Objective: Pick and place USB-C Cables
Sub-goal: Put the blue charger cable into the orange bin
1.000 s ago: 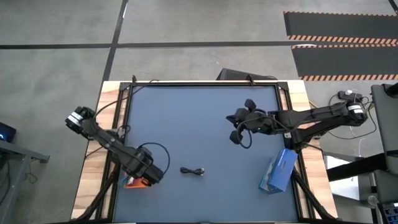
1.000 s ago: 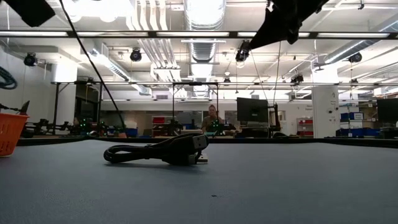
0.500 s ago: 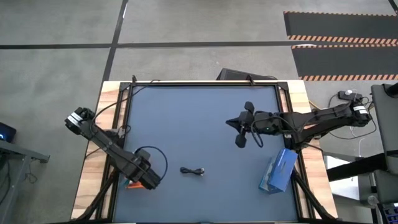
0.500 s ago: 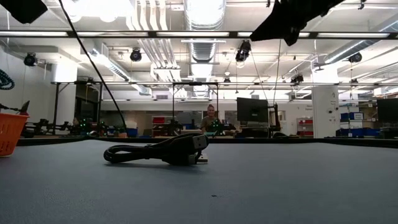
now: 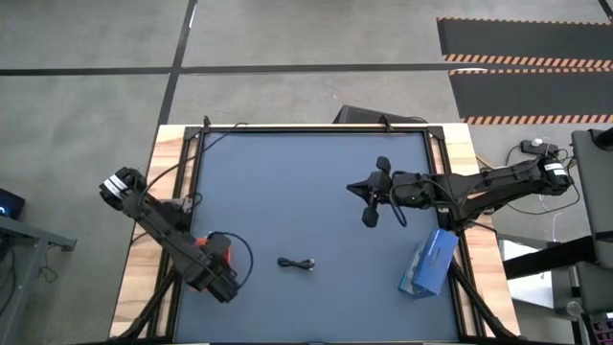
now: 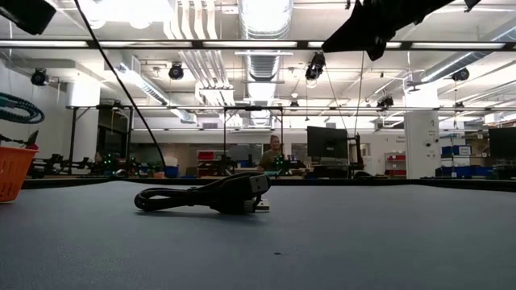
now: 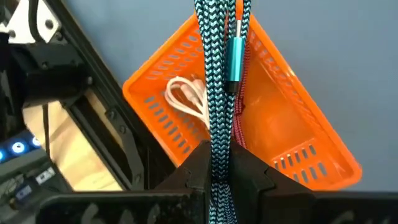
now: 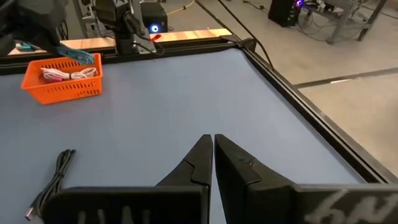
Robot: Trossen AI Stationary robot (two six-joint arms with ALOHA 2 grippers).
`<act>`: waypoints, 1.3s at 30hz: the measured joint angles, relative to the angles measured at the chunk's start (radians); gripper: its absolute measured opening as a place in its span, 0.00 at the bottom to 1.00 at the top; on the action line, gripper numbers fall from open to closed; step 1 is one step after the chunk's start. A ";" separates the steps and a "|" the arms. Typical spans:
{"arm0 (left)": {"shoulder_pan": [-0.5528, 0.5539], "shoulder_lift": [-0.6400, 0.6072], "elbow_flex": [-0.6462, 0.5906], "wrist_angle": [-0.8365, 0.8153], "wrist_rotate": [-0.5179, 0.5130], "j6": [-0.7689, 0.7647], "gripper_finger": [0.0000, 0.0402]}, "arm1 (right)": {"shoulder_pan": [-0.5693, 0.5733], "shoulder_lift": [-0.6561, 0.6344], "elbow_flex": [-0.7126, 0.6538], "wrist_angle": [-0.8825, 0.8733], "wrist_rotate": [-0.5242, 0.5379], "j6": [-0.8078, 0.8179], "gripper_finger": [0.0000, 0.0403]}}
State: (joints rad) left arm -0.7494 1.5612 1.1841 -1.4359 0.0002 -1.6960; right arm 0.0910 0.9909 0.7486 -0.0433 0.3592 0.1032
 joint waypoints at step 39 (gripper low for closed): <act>-0.057 0.002 -0.030 0.119 -0.308 0.132 0.05 | -0.098 -0.238 -0.386 0.548 -0.449 -0.283 0.02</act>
State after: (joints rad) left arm -0.8066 1.5632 1.1541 -1.3171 -0.3083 -1.5639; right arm -0.0074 0.7525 0.3625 0.5051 -0.0895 -0.1801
